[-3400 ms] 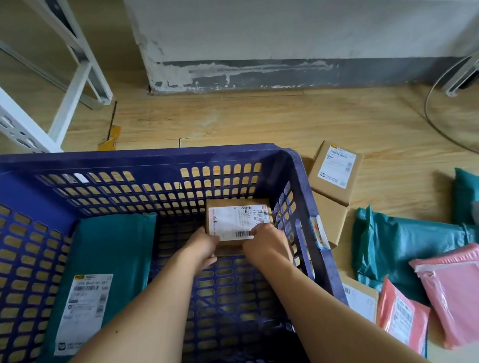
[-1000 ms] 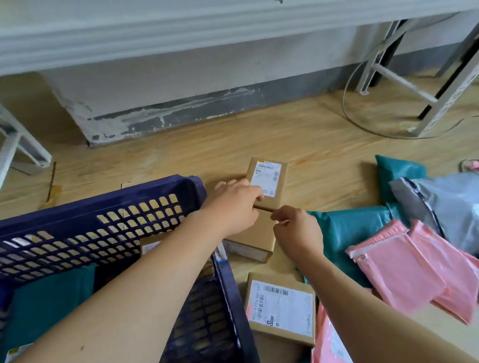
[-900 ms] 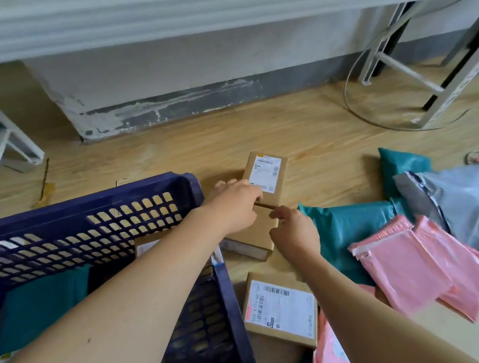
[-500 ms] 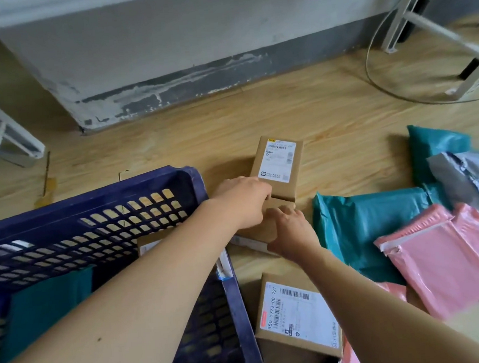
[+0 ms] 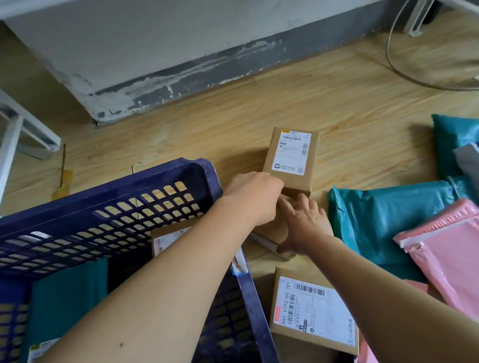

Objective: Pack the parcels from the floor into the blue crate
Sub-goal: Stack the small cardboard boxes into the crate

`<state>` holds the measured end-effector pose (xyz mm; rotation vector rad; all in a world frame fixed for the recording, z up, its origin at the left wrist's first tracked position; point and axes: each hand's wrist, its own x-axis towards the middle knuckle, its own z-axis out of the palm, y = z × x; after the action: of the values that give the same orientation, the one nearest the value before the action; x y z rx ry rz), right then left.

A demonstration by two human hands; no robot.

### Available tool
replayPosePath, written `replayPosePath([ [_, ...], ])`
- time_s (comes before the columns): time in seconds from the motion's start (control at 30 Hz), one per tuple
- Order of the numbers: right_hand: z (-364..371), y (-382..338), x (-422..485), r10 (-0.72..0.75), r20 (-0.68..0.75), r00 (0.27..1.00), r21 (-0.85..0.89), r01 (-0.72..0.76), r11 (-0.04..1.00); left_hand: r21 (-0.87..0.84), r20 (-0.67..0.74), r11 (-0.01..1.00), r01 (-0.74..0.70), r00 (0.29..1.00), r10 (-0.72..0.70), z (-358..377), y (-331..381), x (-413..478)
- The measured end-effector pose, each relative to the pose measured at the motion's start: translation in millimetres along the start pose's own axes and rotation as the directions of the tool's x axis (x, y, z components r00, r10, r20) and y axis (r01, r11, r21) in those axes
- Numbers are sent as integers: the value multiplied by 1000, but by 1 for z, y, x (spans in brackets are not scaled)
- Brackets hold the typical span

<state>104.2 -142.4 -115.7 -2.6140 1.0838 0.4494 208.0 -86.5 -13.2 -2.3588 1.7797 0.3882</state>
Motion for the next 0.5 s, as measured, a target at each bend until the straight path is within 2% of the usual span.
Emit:
replayPosePath([
  [0.17,4,4,-10,70,35,997,143,-74,987,39,9,999,-32,999,31,-1,3,-4],
  [0.27,-2,9,-15,101,64,993,268,-115,957,-71,-78,997,-17,997,12,-6,4,-7],
  [0.5,-36,25,-35,141,81,987,370,-161,915,-314,-194,949,8,978,-73,-15,9,-33],
])
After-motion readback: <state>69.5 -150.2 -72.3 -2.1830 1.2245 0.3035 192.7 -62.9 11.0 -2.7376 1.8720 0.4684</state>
